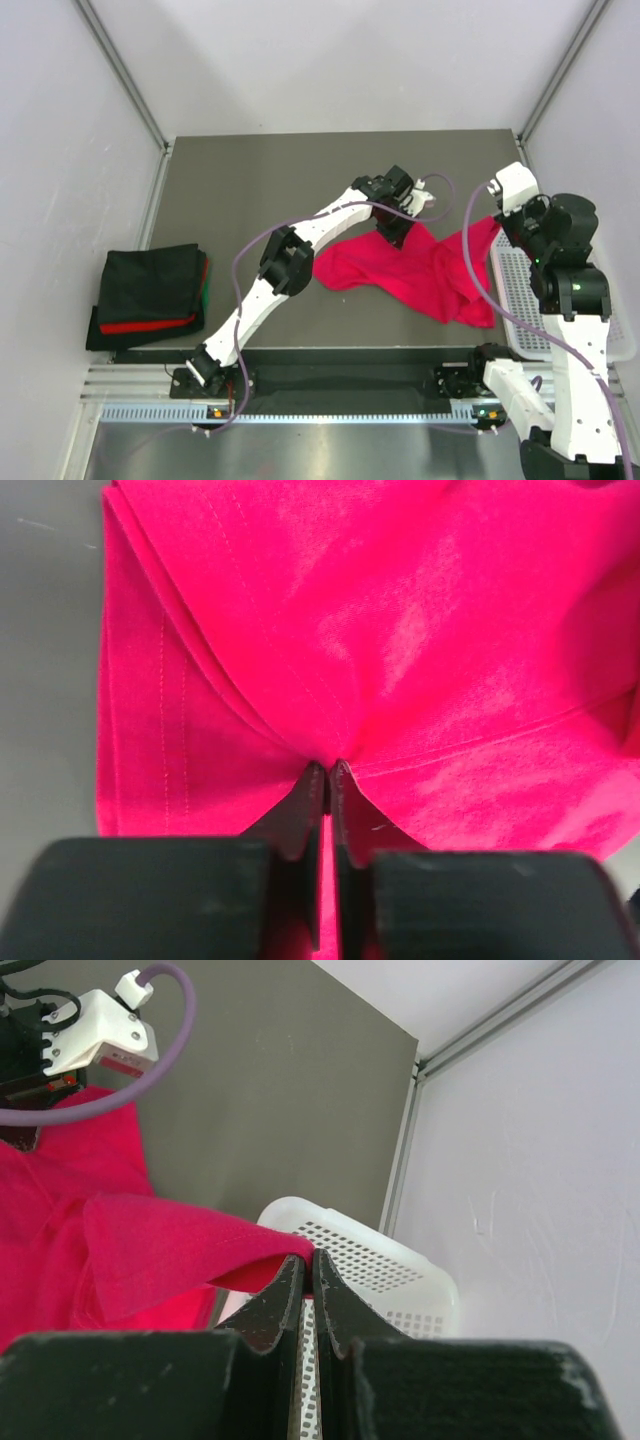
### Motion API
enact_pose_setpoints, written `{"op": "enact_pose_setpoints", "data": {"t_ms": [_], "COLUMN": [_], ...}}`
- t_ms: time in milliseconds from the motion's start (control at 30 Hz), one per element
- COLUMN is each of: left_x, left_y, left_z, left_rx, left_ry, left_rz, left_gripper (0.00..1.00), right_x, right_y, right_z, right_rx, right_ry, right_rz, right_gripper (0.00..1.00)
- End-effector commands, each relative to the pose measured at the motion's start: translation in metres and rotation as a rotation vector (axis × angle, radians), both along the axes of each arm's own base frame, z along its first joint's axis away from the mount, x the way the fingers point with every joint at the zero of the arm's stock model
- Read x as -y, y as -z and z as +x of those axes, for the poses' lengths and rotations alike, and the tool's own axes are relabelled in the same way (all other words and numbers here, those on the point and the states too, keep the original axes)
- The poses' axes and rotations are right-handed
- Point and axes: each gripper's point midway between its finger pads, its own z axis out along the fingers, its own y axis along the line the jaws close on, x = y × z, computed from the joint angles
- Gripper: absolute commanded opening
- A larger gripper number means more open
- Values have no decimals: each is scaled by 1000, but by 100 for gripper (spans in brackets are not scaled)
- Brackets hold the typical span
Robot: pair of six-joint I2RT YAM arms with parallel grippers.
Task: Fold and stack the t-shirts
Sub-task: Flatten the tshirt out
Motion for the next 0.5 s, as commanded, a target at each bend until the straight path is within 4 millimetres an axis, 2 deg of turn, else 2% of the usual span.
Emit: {"op": "enact_pose_setpoints", "data": {"t_ms": [0, 33, 100, 133, 167, 233, 267, 300, 333, 367, 400, 433, 467], "left_x": [-2, -6, -14, -24, -36, -68, -87, -114, -133, -151, -177, -196, -208], "left_y": [7, 6, -11, -21, -44, -76, -112, -133, -184, -192, -213, -249, -263], "left_z": [4, 8, 11, 19, 24, 46, 48, 67, 68, 68, 77, 70, 67], "left_rx": [39, 60, 82, 94, 119, 158, 199, 229, 299, 304, 340, 408, 431], "left_ry": [0, -4, -9, -29, -54, -117, -151, -214, -251, -278, -330, -348, -363], "left_rz": [39, 53, 55, 56, 52, 41, 16, -4, -68, -70, -86, -112, -115], "left_gripper": [0, 0, 0, 0, 0, 0, 0, 0, 0, 0, 0, 0, 0], "right_x": [3, 4, 5, 6, 7, 8, 9, 9, 10, 10, 9, 8, 7], "right_y": [-8, -9, -13, -15, -19, -26, -32, -42, -48, -56, -67, -74, -76], "right_z": [1, 1, 1, 3, 6, 14, 19, 27, 31, 37, 44, 48, 55], "right_rx": [40, 43, 57, 61, 76, 84, 100, 114, 126, 139, 154, 166, 159], "right_ry": [9, 11, 16, 23, 26, 35, 40, 53, 59, 62, 67, 66, 64], "right_rz": [-5, -8, -10, -12, -14, -8, -2, 19, 27, 37, 60, 73, 88], "right_gripper": [0, 0, 0, 0, 0, 0, 0, 0, 0, 0, 0, 0, 0]}}
